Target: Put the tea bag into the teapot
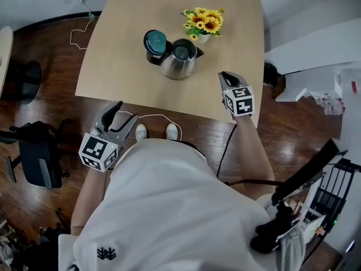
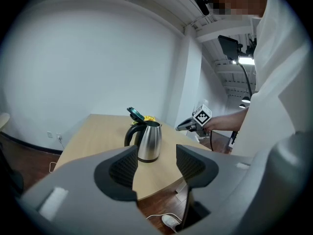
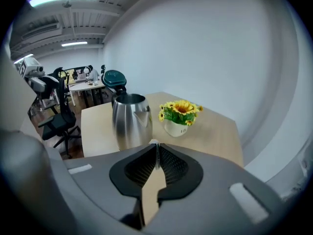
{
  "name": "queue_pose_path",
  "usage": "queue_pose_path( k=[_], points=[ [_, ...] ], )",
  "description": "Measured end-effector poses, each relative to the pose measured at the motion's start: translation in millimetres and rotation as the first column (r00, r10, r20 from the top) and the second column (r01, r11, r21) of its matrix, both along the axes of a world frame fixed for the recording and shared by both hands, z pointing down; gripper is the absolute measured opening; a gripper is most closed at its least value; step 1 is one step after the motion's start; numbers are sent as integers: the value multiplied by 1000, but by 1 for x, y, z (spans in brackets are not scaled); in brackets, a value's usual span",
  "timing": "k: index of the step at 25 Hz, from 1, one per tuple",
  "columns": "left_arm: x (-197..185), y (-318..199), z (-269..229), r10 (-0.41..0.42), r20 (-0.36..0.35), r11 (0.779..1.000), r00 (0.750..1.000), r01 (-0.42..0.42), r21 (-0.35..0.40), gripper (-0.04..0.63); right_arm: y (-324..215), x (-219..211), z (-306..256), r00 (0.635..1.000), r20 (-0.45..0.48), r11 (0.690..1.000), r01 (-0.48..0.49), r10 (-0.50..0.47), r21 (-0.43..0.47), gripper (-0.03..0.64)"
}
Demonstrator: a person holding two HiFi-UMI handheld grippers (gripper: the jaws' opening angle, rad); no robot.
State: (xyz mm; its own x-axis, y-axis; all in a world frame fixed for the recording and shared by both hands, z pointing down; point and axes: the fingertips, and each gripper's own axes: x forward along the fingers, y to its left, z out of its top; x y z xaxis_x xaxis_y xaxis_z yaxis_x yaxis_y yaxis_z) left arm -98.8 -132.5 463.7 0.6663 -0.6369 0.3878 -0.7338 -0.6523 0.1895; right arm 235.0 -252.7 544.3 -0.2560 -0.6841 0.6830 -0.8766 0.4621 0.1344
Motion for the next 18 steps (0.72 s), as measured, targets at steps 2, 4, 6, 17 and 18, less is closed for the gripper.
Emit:
queue_pose_path(
  k=[2, 4, 6, 17, 18],
  points=[
    [-2, 0, 1, 5, -2, 1000, 1000, -5, 0, 250, -6, -14, -21, 1000, 9, 999, 24, -24, 30, 21],
    [-5, 0, 1, 5, -4, 1000, 1000, -5, -1, 250, -13, -31, -39, 998, 16, 997, 54, -55, 56, 21],
    [-9, -1, 1, 1, -5, 1000, 1000, -1, 2, 250, -21, -47, -55, 996, 18, 993, 85, -87, 81, 21],
    [-46, 3, 3, -74, -5, 997, 997, 74, -2, 250, -61, -125, -80, 977, 16, 970, 207, -211, 131, 23],
    [-50, 3, 3, -84, -5, 996, 996, 84, -3, 250, -64, -129, -77, 976, 14, 968, 216, -219, 128, 22]
  ],
)
